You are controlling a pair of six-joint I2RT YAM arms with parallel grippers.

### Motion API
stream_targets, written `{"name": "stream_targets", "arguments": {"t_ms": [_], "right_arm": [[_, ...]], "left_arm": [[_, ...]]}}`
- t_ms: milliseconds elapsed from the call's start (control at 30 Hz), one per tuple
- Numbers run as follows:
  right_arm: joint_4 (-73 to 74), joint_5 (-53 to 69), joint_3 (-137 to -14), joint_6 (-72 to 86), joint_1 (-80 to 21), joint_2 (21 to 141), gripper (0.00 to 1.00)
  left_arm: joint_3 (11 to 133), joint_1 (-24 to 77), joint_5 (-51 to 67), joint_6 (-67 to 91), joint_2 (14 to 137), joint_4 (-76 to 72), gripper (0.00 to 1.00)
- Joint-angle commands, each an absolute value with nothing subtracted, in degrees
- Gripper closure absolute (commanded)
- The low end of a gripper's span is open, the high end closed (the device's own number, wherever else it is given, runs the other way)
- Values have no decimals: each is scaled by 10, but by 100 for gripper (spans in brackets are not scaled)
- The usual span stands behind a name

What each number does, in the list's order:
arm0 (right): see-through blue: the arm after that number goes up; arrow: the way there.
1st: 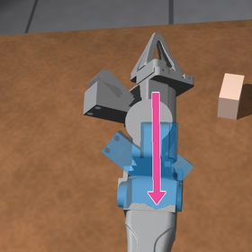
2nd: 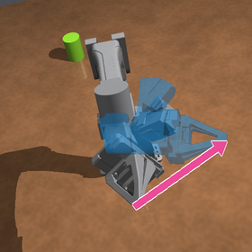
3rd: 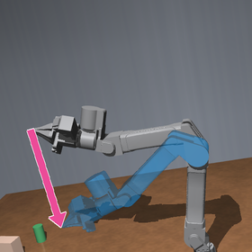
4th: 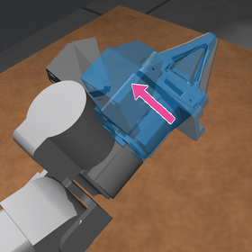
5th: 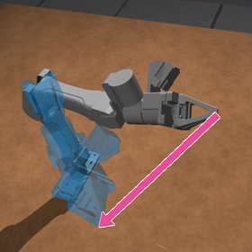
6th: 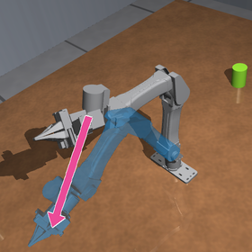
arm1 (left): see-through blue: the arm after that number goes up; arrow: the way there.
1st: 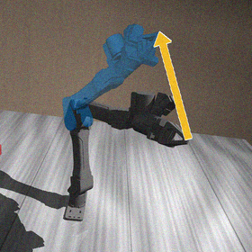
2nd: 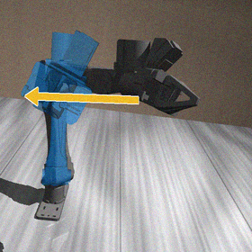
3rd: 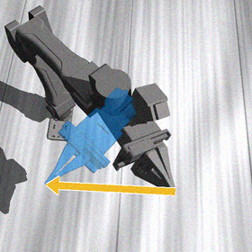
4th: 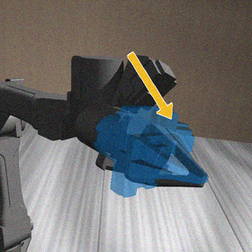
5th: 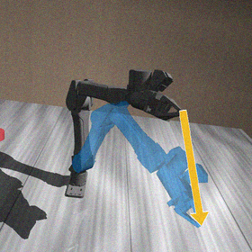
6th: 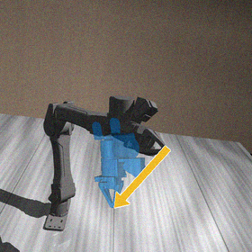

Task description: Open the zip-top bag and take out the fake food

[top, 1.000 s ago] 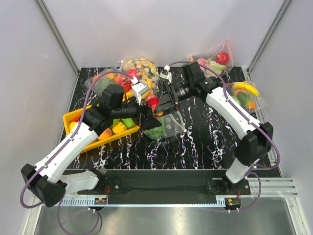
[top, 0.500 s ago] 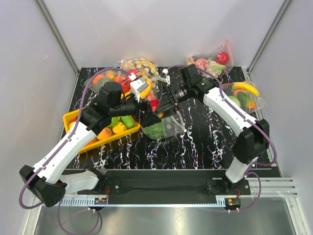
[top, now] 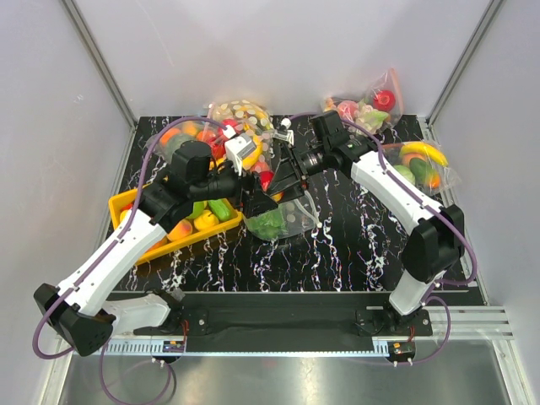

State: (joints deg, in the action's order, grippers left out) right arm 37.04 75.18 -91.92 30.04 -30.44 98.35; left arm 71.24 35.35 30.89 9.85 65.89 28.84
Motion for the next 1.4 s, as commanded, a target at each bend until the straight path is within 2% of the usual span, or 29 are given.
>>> {"name": "stream_targets", "arguments": {"t_ms": [0,267,300,467,600,733,767,800,1000,1233,1367], "right_arm": [[322,788,-911,337,-311,984,64],[272,799,-905,385,-311,987,63],[266,800,-901,396,-311,985,63],[179,805,-877,466,-310,981,63],[91,810,-852,557,-309,979,60],[23,813,-843,606,-309,979,56],[19,814,-843,611,-310,980,54],[13,814,-842,620,-309,980,47],[-73,812,-825,694,-308,984,33],[-360,802,-777,898,-308,998,24],[-466,795,-767,985,-308,1015,22]], "left_arm": [[736,364,322,89,664,243,35],[722,365,326,80,661,248,62],[723,365,327,79,662,248,69],[723,366,336,74,663,255,82],[720,366,333,69,658,258,99],[720,367,330,65,657,258,100],[720,367,330,63,658,258,100],[720,367,330,63,658,258,100],[711,367,309,59,656,255,100],[703,369,291,55,655,251,100],[701,369,282,48,655,252,100]]}}
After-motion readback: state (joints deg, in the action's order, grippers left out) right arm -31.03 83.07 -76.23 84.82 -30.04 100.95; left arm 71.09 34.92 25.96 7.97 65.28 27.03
